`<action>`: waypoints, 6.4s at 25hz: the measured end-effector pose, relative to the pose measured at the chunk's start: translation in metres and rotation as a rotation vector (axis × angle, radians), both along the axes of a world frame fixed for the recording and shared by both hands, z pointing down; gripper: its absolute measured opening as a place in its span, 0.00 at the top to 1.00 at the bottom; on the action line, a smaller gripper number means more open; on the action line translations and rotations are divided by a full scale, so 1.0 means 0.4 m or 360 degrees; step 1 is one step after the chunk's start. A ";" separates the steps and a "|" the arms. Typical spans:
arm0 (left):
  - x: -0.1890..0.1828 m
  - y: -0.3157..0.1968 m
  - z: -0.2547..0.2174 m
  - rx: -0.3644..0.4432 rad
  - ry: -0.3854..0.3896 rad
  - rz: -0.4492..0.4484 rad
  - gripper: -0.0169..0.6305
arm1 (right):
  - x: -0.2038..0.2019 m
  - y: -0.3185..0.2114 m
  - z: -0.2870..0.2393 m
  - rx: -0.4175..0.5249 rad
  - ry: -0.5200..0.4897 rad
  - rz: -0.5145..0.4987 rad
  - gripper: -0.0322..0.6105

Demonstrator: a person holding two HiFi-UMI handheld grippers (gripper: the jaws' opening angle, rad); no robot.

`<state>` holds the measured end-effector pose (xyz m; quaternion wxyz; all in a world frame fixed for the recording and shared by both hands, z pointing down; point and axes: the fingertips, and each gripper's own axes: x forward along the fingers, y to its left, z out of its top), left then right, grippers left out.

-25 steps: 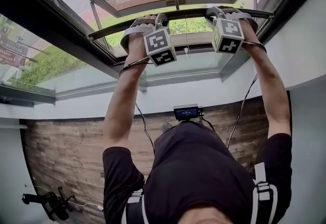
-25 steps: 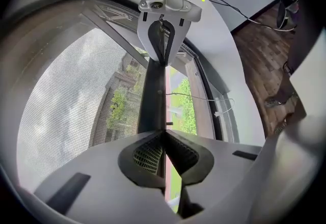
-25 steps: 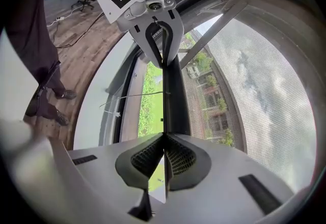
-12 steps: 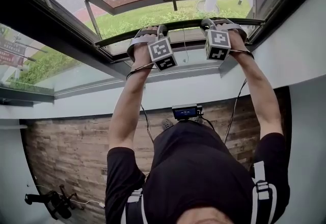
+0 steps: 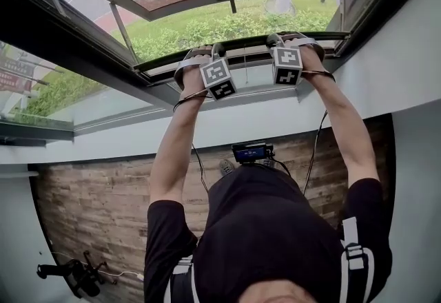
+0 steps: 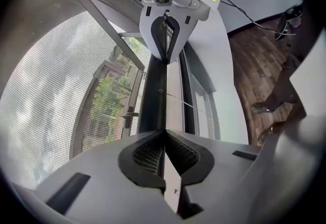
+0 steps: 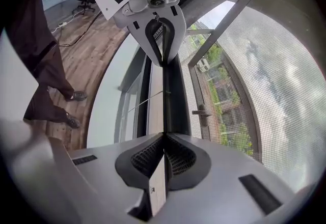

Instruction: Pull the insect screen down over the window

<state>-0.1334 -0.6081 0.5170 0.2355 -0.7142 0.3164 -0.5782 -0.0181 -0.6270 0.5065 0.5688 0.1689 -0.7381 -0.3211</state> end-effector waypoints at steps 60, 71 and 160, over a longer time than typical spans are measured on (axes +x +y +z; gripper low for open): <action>-0.026 0.060 0.216 -0.0128 0.0455 -0.0330 0.92 | 0.014 0.052 0.281 0.0070 -0.0051 0.0108 0.91; -0.077 0.031 0.274 -0.0143 0.0314 -0.0467 0.92 | 0.150 -0.033 0.295 0.0008 -0.0117 0.0335 0.91; 0.360 1.521 -0.450 0.0173 0.2504 -0.0071 0.93 | 0.525 1.507 -0.275 -0.0734 -0.2827 0.0383 0.92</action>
